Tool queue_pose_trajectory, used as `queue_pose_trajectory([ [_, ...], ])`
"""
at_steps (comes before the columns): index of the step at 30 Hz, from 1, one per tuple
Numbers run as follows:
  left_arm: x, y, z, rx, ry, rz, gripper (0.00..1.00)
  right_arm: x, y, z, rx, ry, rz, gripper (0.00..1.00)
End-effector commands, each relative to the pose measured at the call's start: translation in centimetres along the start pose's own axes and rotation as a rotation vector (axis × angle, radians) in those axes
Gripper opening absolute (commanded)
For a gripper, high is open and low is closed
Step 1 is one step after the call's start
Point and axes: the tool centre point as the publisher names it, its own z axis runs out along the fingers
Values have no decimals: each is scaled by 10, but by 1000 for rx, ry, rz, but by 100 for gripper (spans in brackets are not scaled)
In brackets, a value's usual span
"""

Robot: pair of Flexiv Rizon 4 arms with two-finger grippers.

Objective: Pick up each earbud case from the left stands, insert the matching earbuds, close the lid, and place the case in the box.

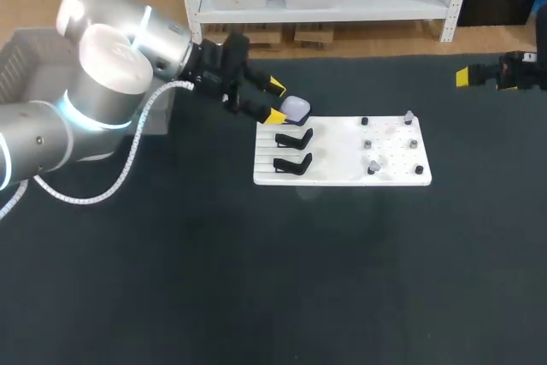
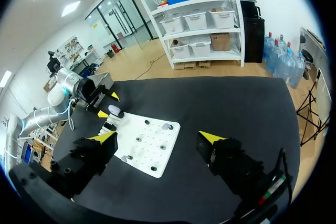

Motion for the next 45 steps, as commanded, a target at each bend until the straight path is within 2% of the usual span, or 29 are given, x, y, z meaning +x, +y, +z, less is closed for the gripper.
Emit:
queue_pose_trajectory([
  [1, 2, -8, 4, -21, 2, 7, 79, 0, 0, 0, 1, 0, 0, 100],
  [8, 4, -10, 10, -34, 7, -7, 80, 0, 0, 0, 1, 0, 0, 100],
  [33, 3, -4, 14, -64, -3, -4, 54, 0, 0, 0, 1, 0, 0, 100],
  [36, 3, -4, 16, -63, -5, -8, 56, 0, 0, 0, 1, 0, 0, 100],
  [45, 3, -4, 19, -70, -7, -8, 51, 0, 0, 0, 1, 0, 0, 100],
])
